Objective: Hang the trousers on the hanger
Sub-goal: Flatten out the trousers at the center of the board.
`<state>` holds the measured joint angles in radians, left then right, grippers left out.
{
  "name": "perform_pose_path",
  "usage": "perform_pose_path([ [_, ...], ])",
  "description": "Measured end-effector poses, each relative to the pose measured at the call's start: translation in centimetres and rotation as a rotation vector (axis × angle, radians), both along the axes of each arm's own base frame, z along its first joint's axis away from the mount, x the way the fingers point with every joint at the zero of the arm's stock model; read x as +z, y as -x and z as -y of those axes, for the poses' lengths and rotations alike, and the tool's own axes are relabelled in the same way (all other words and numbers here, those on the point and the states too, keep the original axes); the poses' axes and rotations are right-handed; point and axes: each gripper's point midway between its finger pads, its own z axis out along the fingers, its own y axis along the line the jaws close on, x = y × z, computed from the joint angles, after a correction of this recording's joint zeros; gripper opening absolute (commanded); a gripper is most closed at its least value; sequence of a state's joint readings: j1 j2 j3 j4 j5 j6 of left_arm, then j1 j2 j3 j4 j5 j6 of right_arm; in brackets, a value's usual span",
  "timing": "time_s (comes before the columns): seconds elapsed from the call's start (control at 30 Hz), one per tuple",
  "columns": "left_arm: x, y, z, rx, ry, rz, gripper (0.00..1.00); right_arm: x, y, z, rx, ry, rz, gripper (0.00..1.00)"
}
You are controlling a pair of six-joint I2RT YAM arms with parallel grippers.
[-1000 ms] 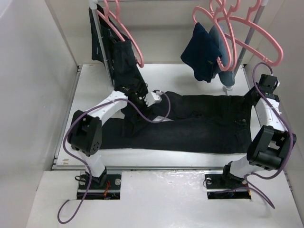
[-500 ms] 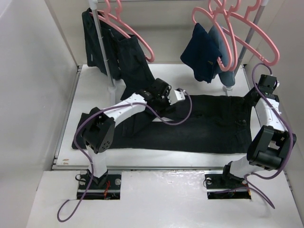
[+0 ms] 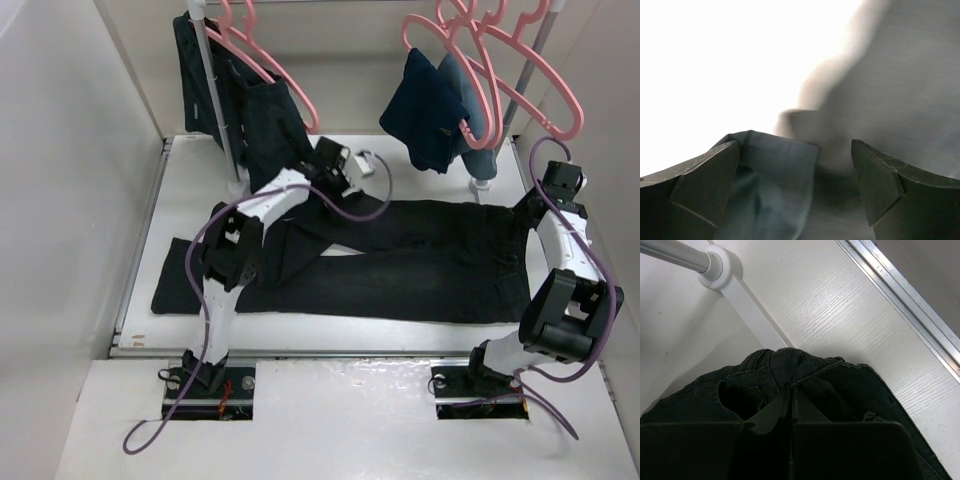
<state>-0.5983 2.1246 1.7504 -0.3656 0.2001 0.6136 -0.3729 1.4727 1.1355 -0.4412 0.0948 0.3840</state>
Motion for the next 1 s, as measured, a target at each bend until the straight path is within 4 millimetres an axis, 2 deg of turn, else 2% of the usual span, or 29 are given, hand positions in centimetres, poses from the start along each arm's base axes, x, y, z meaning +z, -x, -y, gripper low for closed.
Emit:
perform_pose_path([
  [0.1,0.8,-6.5,-3.2,0.142,0.033,0.034,0.91,0.2,0.2,-0.1,0.002,0.003,0.003,0.0],
  [0.17,1.6,-8.5,-6.0,0.216,0.033,0.058,0.92,0.4,0.2,-0.1,0.003,0.005,0.009,0.0],
  [0.23,3.0,-9.4,-8.8,0.263,0.029,0.084,0.94,0.4,0.3,-0.1,0.003,0.005,0.01,0.0],
  [0.3,3.6,-8.5,-9.0,0.226,0.02,0.082,0.95,0.2,0.4,-0.2,0.003,0.003,0.006,0.0],
  [0.33,3.8,-7.3,-8.7,0.176,0.007,0.071,0.95,0.0,0.5,-0.2,0.003,0.002,0.003,0.0],
  [0.43,3.8,-2.0,-6.2,-0.028,-0.043,0.012,0.96,-0.1,0.6,-0.3,0.003,0.0,-0.002,0.0],
  [0.53,2.4,2.3,-4.1,-0.183,-0.107,-0.046,0.98,0.0,0.7,-0.3,0.003,0.002,0.001,0.0],
  [0.6,0.8,3.6,-3.6,-0.218,-0.153,-0.079,0.98,0.1,0.8,-0.4,0.005,0.001,0.004,0.0],
  [0.7,-2.0,3.3,-4.7,-0.195,-0.223,-0.11,0.96,0.3,0.9,-0.5,0.008,0.001,0.011,0.0],
  [0.73,-2.9,3.1,-5.4,-0.18,-0.245,-0.121,0.9,0.4,0.9,-0.5,0.01,0.001,0.014,0.0],
  [0.77,-3.8,2.9,-5.9,-0.168,-0.264,-0.13,0.7,0.4,0.9,-0.6,0.012,-0.001,0.016,0.0],
  [0.83,-4.8,2.9,-6.8,-0.148,-0.292,-0.148,0.43,0.5,0.9,-0.6,0.015,-0.002,0.019,0.0],
  [0.9,-5.0,2.9,-7.0,-0.141,-0.305,-0.149,0.17,0.6,0.9,-0.7,0.015,-0.001,0.023,0.0],
  [0.93,-4.9,3.0,-6.8,-0.141,-0.306,-0.145,0.0,0.7,0.9,-0.7,0.015,-0.001,0.024,0.0],
  [1.0,-4.5,3.3,-6.3,-0.153,-0.314,-0.132,0.0,0.9,0.9,-0.7,0.015,0.002,0.03,0.0],
])
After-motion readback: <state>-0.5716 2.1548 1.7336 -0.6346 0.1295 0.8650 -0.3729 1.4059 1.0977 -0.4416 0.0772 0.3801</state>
